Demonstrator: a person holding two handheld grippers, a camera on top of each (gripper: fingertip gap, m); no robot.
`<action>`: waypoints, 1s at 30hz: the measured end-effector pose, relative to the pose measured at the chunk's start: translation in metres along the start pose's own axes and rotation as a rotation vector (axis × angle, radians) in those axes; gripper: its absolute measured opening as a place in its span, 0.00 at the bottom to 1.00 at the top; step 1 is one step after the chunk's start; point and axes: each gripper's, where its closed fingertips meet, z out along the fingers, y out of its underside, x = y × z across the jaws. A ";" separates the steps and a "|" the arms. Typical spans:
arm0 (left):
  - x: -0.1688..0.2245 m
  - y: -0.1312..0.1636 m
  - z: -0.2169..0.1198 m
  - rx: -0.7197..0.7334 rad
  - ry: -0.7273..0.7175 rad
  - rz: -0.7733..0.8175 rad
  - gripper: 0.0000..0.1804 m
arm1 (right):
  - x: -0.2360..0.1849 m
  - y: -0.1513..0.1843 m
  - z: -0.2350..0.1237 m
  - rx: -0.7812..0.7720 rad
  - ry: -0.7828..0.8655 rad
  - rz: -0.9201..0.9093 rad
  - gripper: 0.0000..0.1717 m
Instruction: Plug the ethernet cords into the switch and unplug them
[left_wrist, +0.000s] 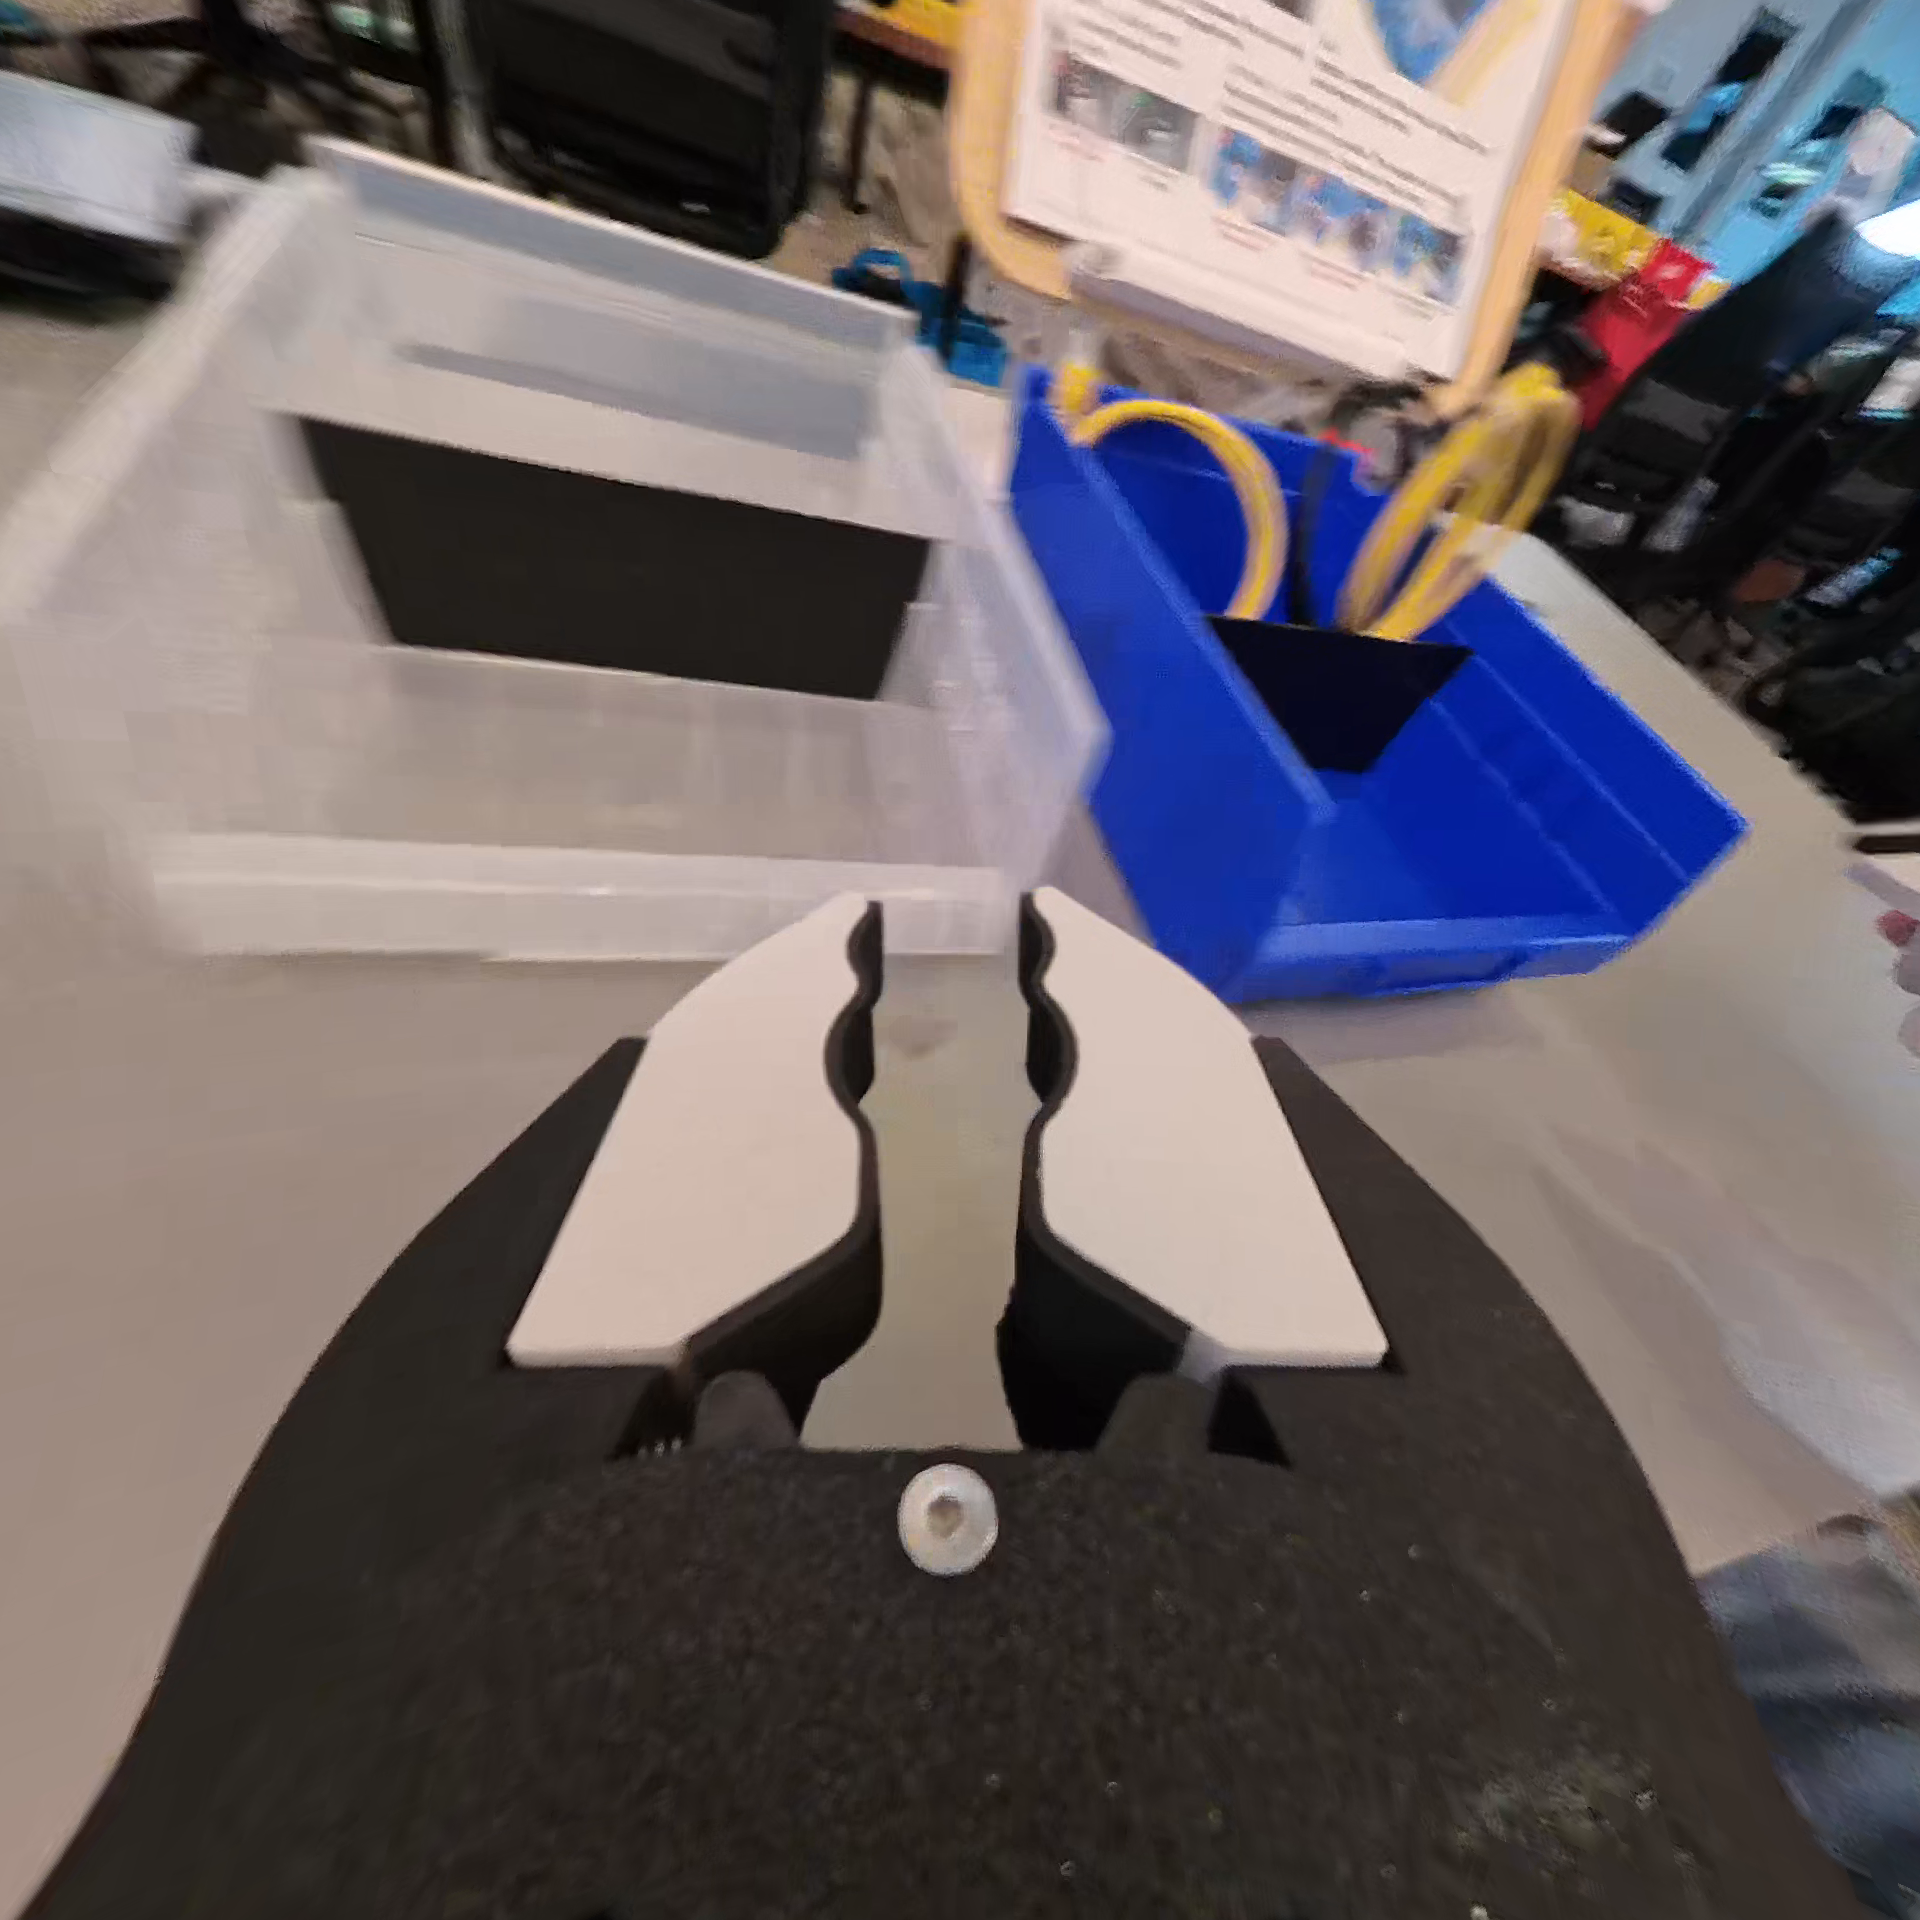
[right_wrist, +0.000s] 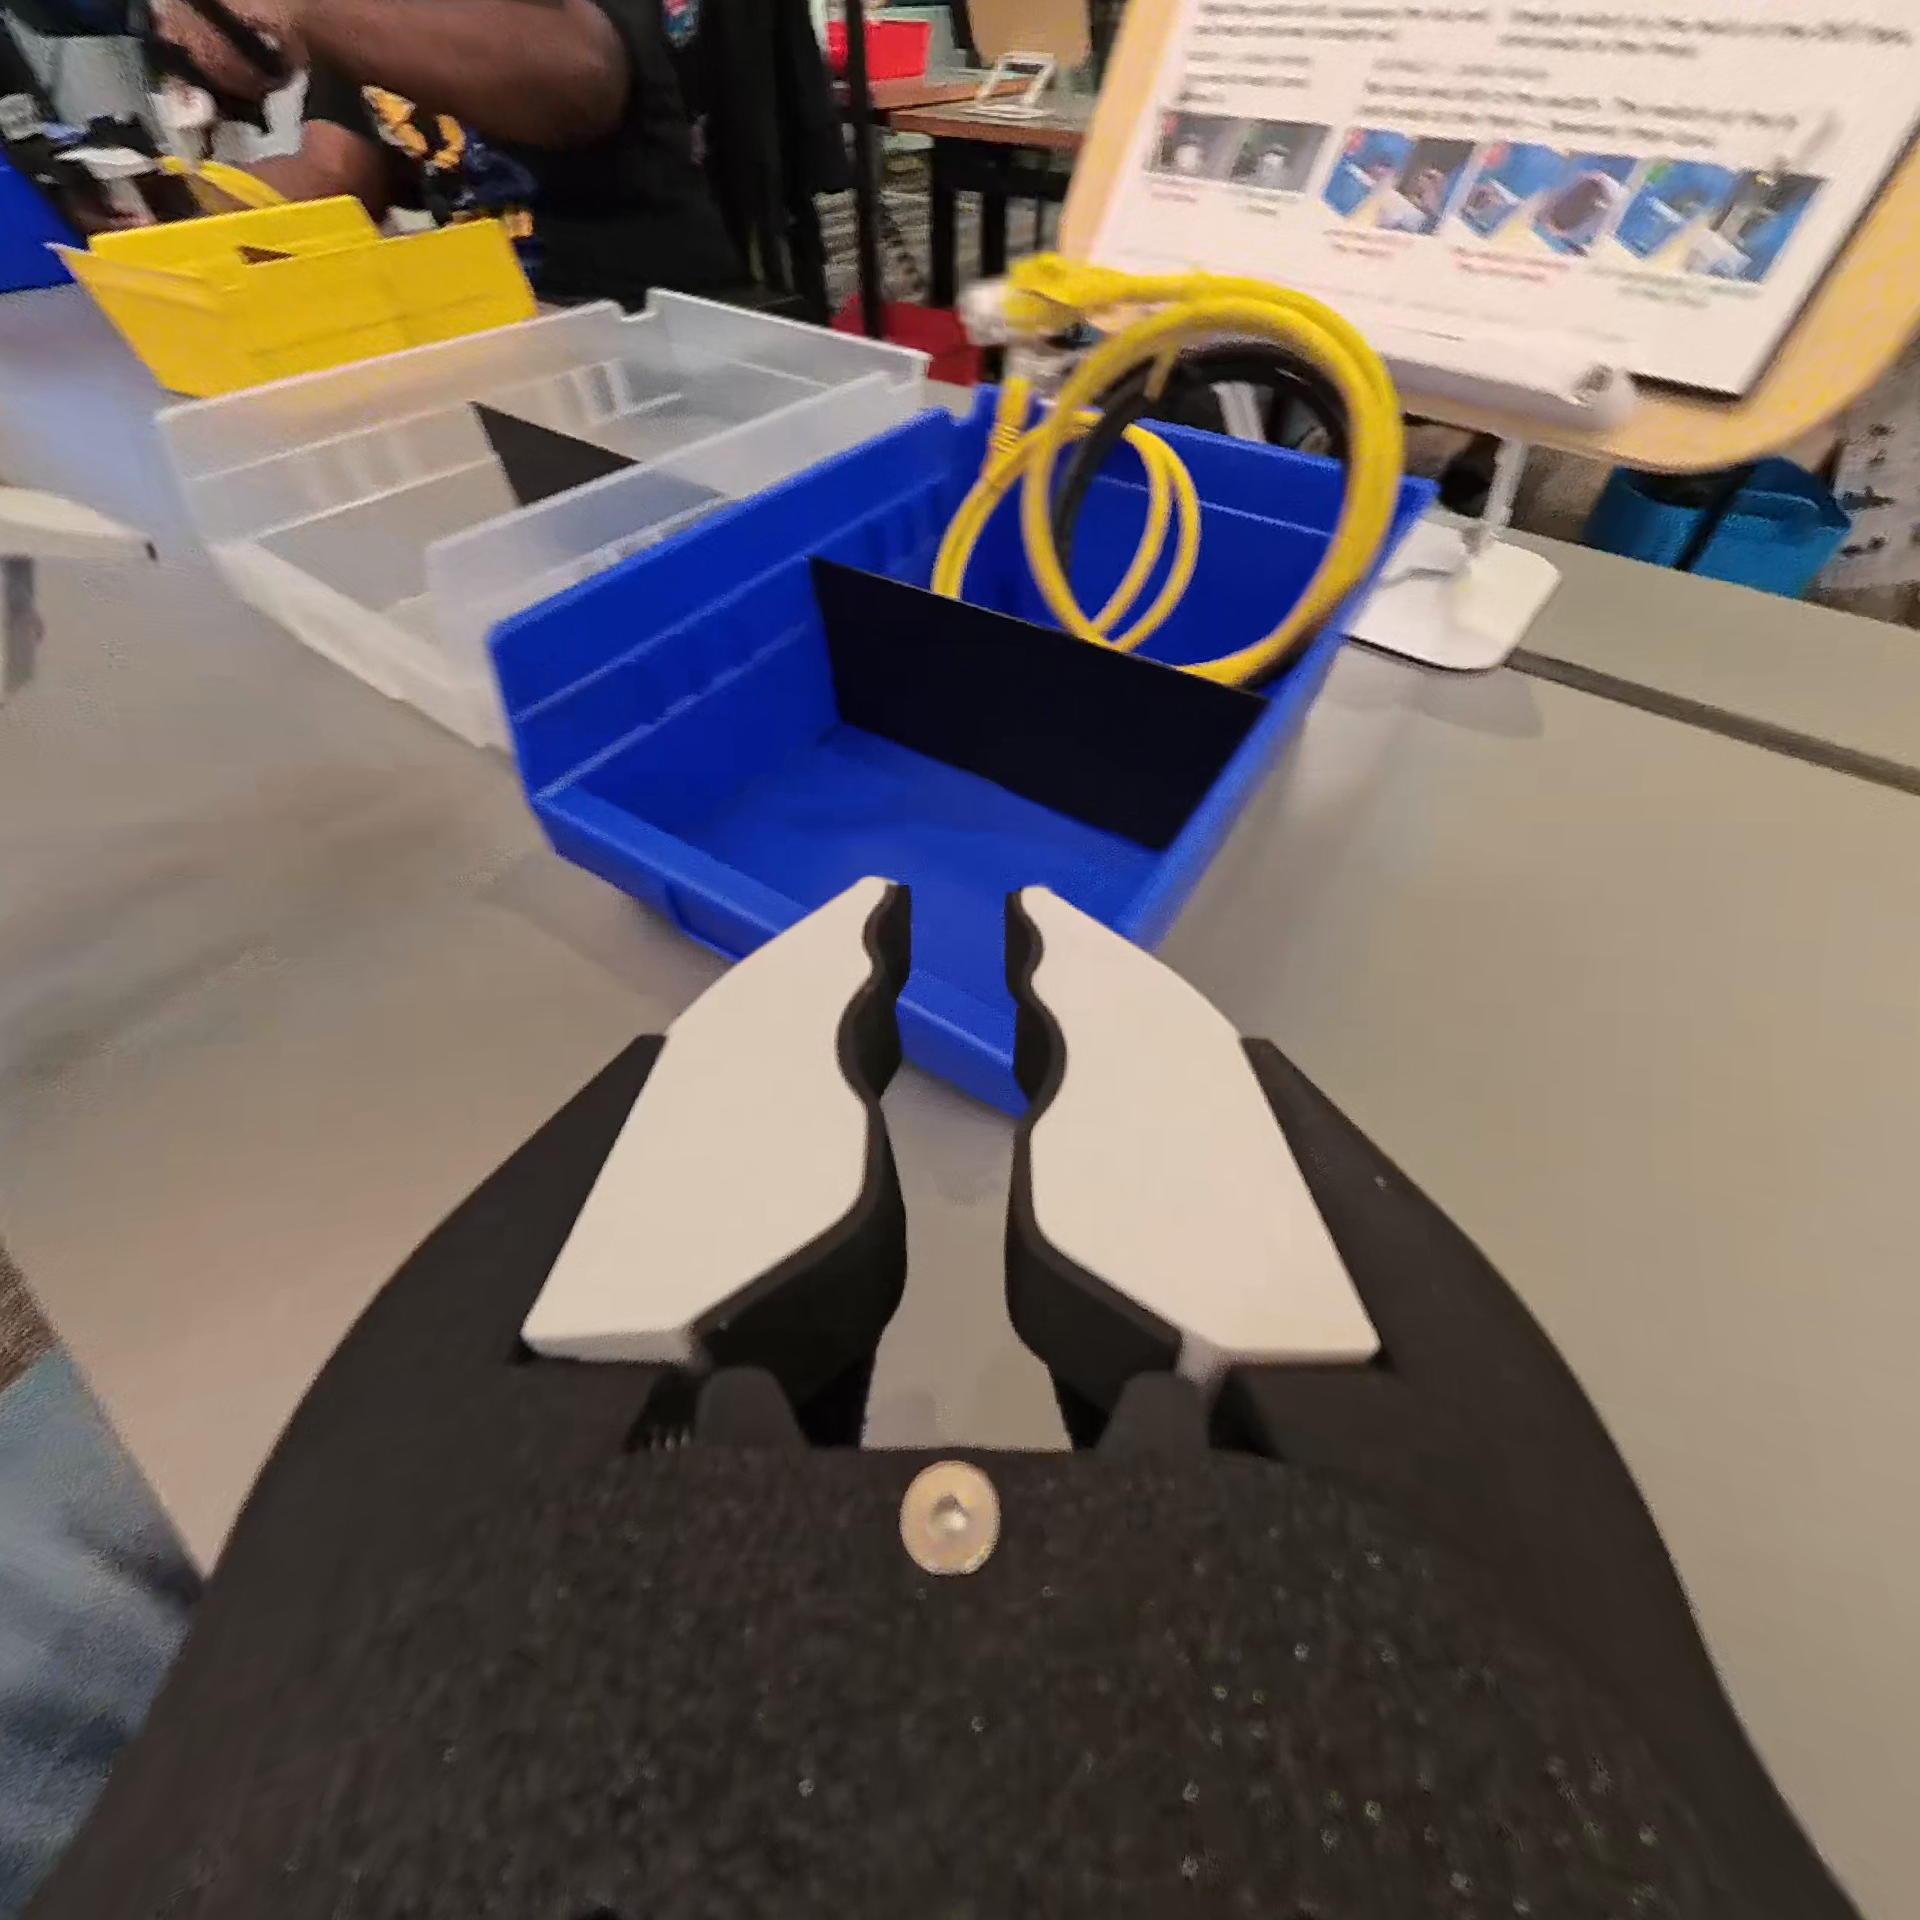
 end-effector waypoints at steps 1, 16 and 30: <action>-0.027 -0.004 -0.011 -0.001 -0.046 -0.008 0.17 | -0.013 -0.003 0.002 0.001 -0.034 -0.009 0.10; -0.169 -0.034 0.066 -0.064 -0.231 -0.011 0.08 | -0.179 0.038 0.044 -0.167 -0.444 -0.025 0.11; -0.121 0.018 -0.026 -0.108 -0.475 0.089 0.02 | -0.189 0.029 0.115 -0.235 -0.183 0.070 0.28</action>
